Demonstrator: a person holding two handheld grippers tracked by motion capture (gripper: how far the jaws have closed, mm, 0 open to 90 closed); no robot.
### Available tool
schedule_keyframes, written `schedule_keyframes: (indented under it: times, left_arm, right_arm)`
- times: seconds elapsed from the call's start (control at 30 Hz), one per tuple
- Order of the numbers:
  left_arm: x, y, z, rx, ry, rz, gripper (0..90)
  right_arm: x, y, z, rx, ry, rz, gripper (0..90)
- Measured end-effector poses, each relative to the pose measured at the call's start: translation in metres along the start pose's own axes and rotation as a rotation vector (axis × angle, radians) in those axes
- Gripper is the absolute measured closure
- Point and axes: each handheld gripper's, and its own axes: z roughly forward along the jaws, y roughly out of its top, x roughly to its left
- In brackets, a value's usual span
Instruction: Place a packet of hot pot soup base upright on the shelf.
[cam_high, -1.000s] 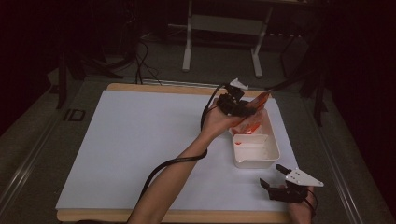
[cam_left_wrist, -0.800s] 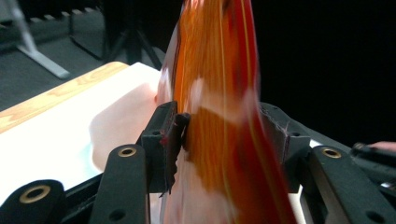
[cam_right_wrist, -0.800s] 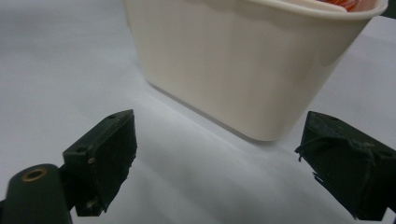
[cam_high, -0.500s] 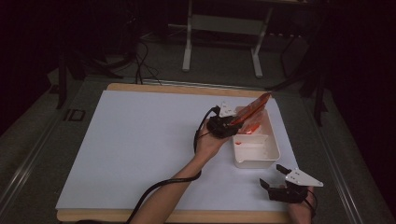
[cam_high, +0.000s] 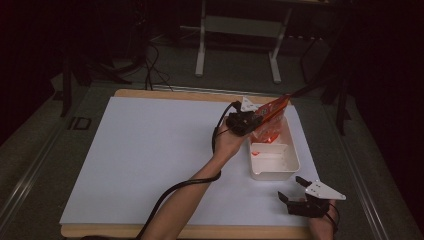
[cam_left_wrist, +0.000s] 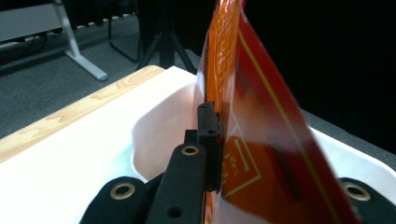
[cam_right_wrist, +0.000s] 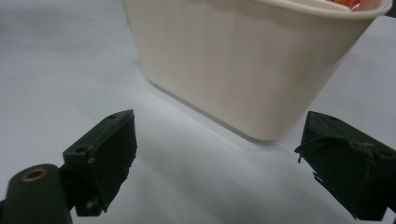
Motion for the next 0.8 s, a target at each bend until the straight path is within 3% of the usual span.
schedule_keyframes:
  times: [0.23,0.53,0.67,0.8]
  left_arm:
    - [0.004,0.002,0.009,0.001,-0.024,-0.033,88.8]
    - [0.015,-0.003,0.008,0.021,-0.056,-0.109,85.6]
    - [0.015,-0.004,0.007,0.037,-0.051,-0.107,75.2]
    - [0.018,-0.009,0.002,0.055,-0.098,-0.142,62.0]
  right_arm:
    - [0.0,0.0,0.0,0.003,0.002,0.001,10.7]
    - [0.0,0.0,0.001,0.005,0.001,0.0,10.7]
    - [0.0,0.0,0.001,0.005,0.002,0.002,10.7]
    - [0.0,0.0,0.0,0.003,0.003,0.003,10.7]
